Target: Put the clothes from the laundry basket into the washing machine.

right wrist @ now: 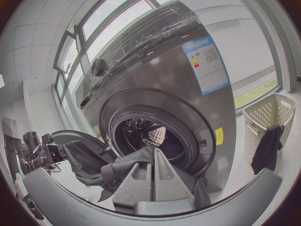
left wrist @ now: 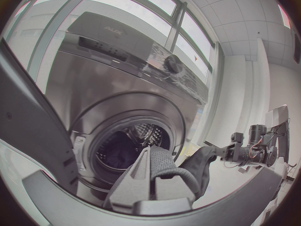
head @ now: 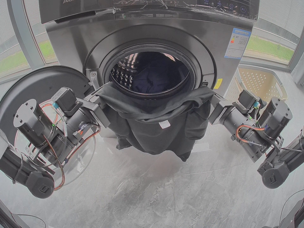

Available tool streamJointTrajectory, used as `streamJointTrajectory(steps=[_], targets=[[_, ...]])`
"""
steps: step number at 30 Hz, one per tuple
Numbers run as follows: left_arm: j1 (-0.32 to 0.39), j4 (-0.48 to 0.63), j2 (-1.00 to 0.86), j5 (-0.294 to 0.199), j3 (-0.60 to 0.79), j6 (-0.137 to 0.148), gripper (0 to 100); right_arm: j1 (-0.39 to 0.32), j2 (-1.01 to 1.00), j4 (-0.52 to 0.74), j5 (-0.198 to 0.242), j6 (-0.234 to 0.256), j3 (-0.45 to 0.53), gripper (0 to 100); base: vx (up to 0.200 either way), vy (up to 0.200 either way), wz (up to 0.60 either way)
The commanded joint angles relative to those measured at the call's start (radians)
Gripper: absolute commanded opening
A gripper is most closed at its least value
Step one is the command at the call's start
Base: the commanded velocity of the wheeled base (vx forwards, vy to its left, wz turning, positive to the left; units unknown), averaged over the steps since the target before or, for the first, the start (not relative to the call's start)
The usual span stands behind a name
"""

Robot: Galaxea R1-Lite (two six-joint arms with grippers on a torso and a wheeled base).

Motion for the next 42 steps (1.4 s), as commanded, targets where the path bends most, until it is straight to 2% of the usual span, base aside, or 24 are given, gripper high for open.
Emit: streamJointTrajectory(steps=[1, 6, 11, 12, 18, 21, 25, 35, 40, 42], targets=[[-0.085, 0.0, 0.037, -0.003, -0.019, 0.002, 0, 0.053, 0.039, 0.0, -0.001, 0.014, 0.019, 0, 0.0, 0.0, 0.0], [-0.144, -0.002, 0.11, -0.005, -0.071, 0.004, 0, 0.116, 0.13, -0.014, -0.002, 0.025, 0.041, 0, 0.0, 0.0, 0.0], [-0.141, -0.002, 0.126, -0.006, -0.105, -0.001, 0, 0.136, 0.164, -0.013, -0.002, 0.019, 0.029, 0, 0.0, 0.0, 0.0], [-0.141, -0.002, 0.126, -0.006, -0.105, -0.001, 0, 0.136, 0.164, -0.013, -0.002, 0.019, 0.029, 100, 0.0, 0.0, 0.0], [-0.137, -0.002, 0.115, 0.007, -0.14, -0.002, 0, 0.172, 0.222, 0.003, -0.002, 0.022, 0.073, 100, 0.0, 0.0, 0.0], [-0.135, -0.002, 0.104, 0.007, -0.141, -0.001, 0, 0.201, 0.271, 0.006, -0.002, 0.021, 0.154, 100, 0.0, 0.0, 0.0], [-0.138, -0.002, 0.083, 0.007, -0.141, -0.001, 0, 0.223, 0.312, 0.006, -0.002, 0.022, 0.188, 100, 0.0, 0.0, 0.0], [-0.143, -0.002, 0.066, 0.006, -0.132, 0.001, 0, 0.226, 0.362, 0.006, -0.001, 0.021, 0.187, 100, 0.0, 0.0, 0.0], [-0.144, -0.002, 0.066, 0.006, -0.129, 0.001, 0, 0.223, 0.366, 0.003, -0.001, 0.021, 0.122, 100, 0.0, 0.0, 0.0], [-0.146, -0.002, 0.055, 0.004, -0.126, 0.002, 0, 0.211, 0.372, 0.003, -0.001, 0.017, 0.064, 100, 0.0, 0.0, 0.0]])
